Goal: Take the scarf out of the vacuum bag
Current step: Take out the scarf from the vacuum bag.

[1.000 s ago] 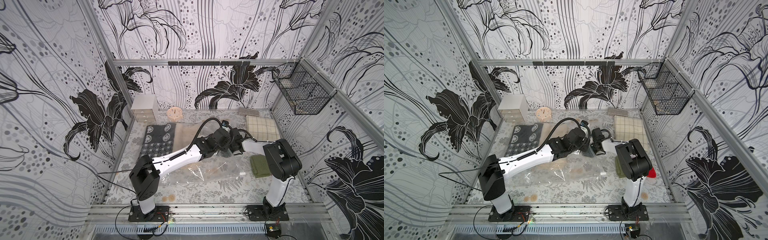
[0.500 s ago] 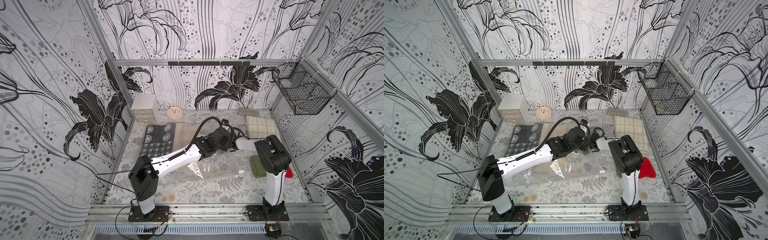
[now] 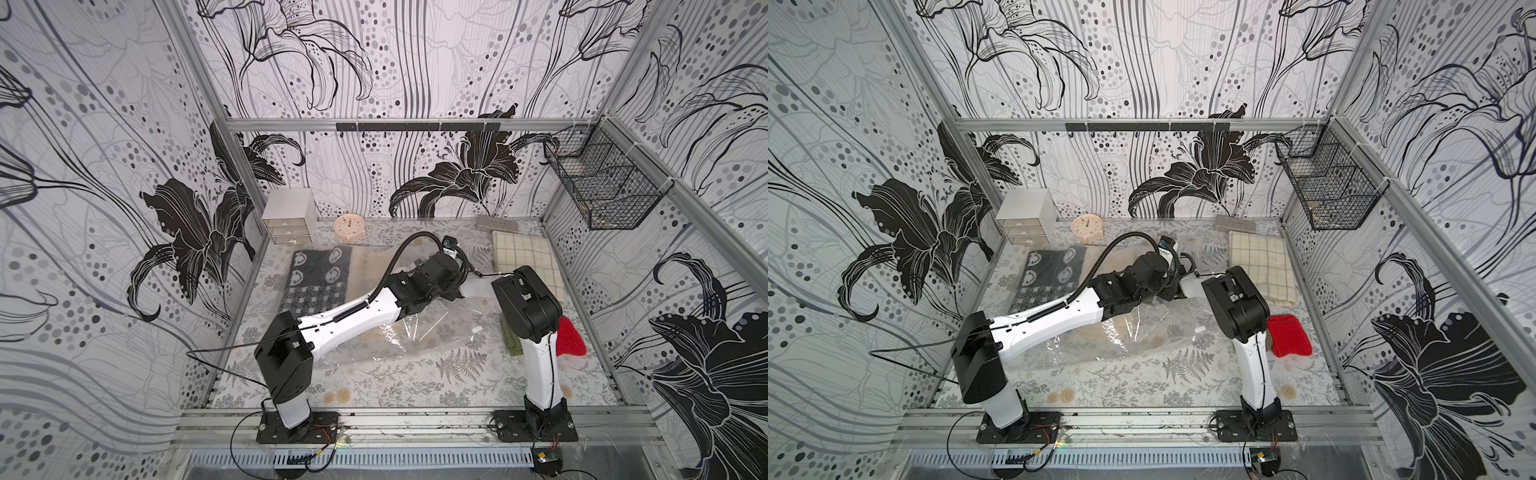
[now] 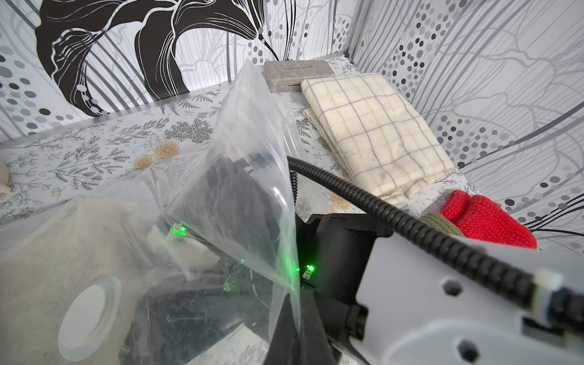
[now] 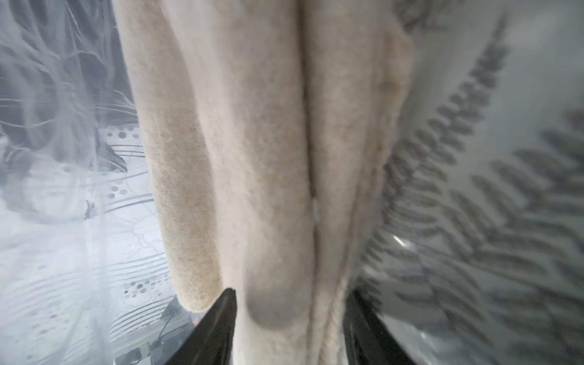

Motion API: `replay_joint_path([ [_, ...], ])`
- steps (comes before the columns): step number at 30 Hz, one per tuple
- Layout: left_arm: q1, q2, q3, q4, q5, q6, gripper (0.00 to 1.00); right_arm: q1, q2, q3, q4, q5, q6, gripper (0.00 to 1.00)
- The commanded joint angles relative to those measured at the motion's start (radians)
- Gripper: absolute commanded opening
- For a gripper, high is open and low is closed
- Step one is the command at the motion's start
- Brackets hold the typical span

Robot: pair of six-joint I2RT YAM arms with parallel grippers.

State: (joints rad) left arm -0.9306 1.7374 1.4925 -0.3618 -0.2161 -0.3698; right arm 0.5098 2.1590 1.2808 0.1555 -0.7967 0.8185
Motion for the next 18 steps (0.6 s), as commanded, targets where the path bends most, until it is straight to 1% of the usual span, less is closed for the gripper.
replay_joint_path([
  [1,-0.016,-0.032,0.035,0.046,0.035,0.001,0.00,0.035,0.059,0.025,-0.006,0.017,0.031,0.56],
  [7,-0.015,-0.034,0.031,0.043,0.036,0.003,0.00,0.061,0.092,0.064,0.015,0.009,0.052,0.53],
  [10,-0.014,-0.038,0.028,0.040,0.035,0.002,0.00,0.074,0.103,0.079,0.028,0.001,0.063,0.47],
  [12,-0.015,-0.039,0.026,0.038,0.036,0.001,0.00,0.080,0.104,0.081,0.037,0.001,0.068,0.39],
  [16,-0.016,-0.041,0.025,0.035,0.035,0.000,0.00,0.083,0.110,0.078,0.077,-0.013,0.087,0.14],
  [18,-0.015,-0.040,0.025,0.034,0.034,-0.002,0.00,0.083,0.112,0.075,0.080,-0.018,0.089,0.06],
])
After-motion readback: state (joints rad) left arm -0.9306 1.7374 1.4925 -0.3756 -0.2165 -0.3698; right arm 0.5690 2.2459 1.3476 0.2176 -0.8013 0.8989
